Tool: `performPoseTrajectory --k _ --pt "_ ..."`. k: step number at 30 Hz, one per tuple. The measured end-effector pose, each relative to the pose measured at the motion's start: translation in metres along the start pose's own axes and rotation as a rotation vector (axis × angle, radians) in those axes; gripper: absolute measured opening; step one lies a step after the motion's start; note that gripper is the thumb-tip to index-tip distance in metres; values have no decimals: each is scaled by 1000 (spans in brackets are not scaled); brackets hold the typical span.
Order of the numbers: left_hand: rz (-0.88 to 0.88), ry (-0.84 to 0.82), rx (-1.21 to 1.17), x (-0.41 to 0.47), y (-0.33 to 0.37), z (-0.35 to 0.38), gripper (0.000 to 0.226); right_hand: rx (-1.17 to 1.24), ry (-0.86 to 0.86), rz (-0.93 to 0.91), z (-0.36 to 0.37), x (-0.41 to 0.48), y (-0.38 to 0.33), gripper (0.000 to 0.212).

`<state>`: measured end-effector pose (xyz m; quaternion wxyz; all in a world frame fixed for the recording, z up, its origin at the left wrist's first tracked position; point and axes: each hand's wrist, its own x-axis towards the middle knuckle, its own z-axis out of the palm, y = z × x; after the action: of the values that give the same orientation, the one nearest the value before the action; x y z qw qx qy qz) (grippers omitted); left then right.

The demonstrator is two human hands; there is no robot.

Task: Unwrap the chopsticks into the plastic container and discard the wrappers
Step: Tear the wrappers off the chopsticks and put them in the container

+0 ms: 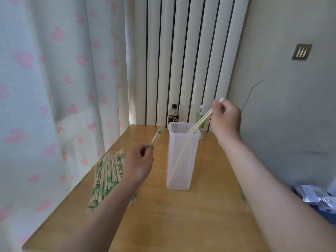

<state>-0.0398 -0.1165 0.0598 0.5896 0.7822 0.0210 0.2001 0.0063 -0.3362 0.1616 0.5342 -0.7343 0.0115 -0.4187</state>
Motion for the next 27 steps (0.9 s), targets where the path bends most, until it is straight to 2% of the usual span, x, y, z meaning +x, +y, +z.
performPoseTrajectory --k 4,7,14,20,25,27 --pt "-17 -56 -59 -4 5 6 20 -188 -260 -45 13 -14 16 39" --pt "-17 -106 -103 -8 8 9 18 -224 -353 -19 17 -17 23 19" --pt "-37 -331 -206 -25 24 36 16 -182 -142 74 -15 -18 38 15" --pt "-227 -562 -190 -46 28 114 14 -261 -11 263 -82 -12 100 16" --pt "-437 -574 -188 -48 11 192 9 -470 -61 539 -155 -22 178 23" --pt "-437 -582 -135 -40 5 220 16 -520 -128 594 -171 -35 206 26"
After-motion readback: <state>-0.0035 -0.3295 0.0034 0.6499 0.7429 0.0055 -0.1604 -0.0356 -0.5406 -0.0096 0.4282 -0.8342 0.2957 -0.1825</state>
